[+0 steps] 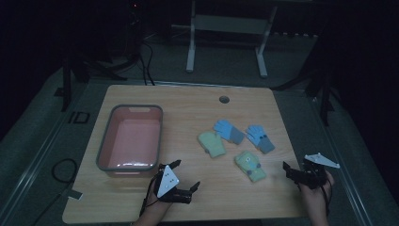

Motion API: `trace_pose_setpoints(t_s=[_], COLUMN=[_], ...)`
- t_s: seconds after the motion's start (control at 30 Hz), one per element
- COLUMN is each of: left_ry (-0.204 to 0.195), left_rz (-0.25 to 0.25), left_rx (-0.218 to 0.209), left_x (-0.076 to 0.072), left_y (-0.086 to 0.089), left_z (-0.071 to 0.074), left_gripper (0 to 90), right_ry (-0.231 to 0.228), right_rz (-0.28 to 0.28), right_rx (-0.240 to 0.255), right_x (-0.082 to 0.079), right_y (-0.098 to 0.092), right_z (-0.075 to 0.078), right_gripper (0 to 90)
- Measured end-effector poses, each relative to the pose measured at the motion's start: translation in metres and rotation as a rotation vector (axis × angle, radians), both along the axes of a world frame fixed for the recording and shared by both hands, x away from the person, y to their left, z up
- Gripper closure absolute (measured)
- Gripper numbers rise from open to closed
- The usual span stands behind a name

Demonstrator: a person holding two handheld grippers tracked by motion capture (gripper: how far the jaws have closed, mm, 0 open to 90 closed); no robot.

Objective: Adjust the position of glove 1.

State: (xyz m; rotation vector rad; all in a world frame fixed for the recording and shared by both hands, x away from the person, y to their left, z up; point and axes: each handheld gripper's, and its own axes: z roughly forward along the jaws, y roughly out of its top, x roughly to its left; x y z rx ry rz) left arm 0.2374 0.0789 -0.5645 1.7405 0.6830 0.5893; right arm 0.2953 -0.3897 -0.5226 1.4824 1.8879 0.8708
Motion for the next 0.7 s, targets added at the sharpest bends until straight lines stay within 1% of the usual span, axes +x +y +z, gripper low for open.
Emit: trace_pose_setpoints(t_s=[0.03,0.07,0.1,0.13,0.17,0.2,0.23,0.3,0.33,0.37,0.4,0.43,0.5,0.53,0.57,0.6,0.63,0.67,0.7], left_ry=[0.0,0.0,0.0,0.0,0.0,0.0,0.0,-0.001,-0.001,-0.001,-0.002,-0.002,-0.001,-0.001,-0.001,-0.002,-0.002,-0.002,-0.001], left_rz=[0.0,-0.001,0.0,0.0,-0.001,0.0,0.0,-0.001,-0.001,-0.001,-0.001,-0.001,-0.001,0.0,0.0,-0.001,-0.002,-0.002,-0.003], left_rx=[0.0,0.0,0.0,-0.001,-0.001,0.0,0.0,-0.001,-0.001,0.001,0.001,0.001,-0.001,-0.002,-0.002,-0.002,-0.002,-0.002,-0.002], left_x=[0.0,0.0,0.0,0.0,0.0,0.0,0.0,0.0,0.0,0.0,0.0,0.0,0.0,0.0,0.0,0.0,0.0,0.0,0.0], left_y=[0.0,0.0,0.0,0.0,0.0,0.0,0.0,0.0,0.0,0.0,0.0,0.0,0.0,0.0,0.0,0.0,0.0,0.0,0.0], left_z=[0.0,0.0,0.0,0.0,0.0,0.0,0.0,0.0,0.0,0.0,0.0,0.0,0.0,0.0,0.0,0.0,0.0,0.0,0.0], left_gripper=[2.0,2.0,2.0,2.0,2.0,2.0,2.0,2.0,2.0,2.0,2.0,2.0,2.0,2.0,2.0,2.0,2.0,2.0,2.0], right_ry=[0.0,0.014,0.014,0.001,-0.001,-0.012,-0.012,-0.018,-0.018,-0.019,-0.024,-0.025,-0.028,-0.037,-0.037,-0.044,-0.039,-0.039,-0.041], right_rz=[0.0,0.012,0.012,0.033,0.044,0.045,0.045,0.073,0.073,0.086,0.087,0.091,0.099,0.111,0.111,0.117,0.143,0.143,0.16], right_rx=[0.0,0.006,0.006,0.035,0.038,0.033,0.033,0.041,0.041,0.047,0.051,0.048,0.049,0.039,0.039,0.028,0.034,0.034,0.043], right_x=[0.0,0.002,0.002,0.002,0.002,0.002,0.002,0.004,0.004,0.006,0.006,0.006,0.007,0.008,0.008,0.009,0.012,0.012,0.015], right_y=[0.0,0.003,0.003,0.006,0.008,0.01,0.01,0.016,0.016,0.02,0.022,0.024,0.025,0.031,0.031,0.033,0.039,0.039,0.044], right_z=[0.0,0.004,0.004,0.009,0.011,0.014,0.014,0.023,0.023,0.029,0.032,0.035,0.038,0.043,0.043,0.045,0.05,0.05,0.053], right_gripper=[13.0,11.7,11.7,11.2,11.2,11.2,11.2,11.4,11.4,13.6,14.5,17.2,17.6,20.0,20.0,19.7,19.7,19.7,18.7])
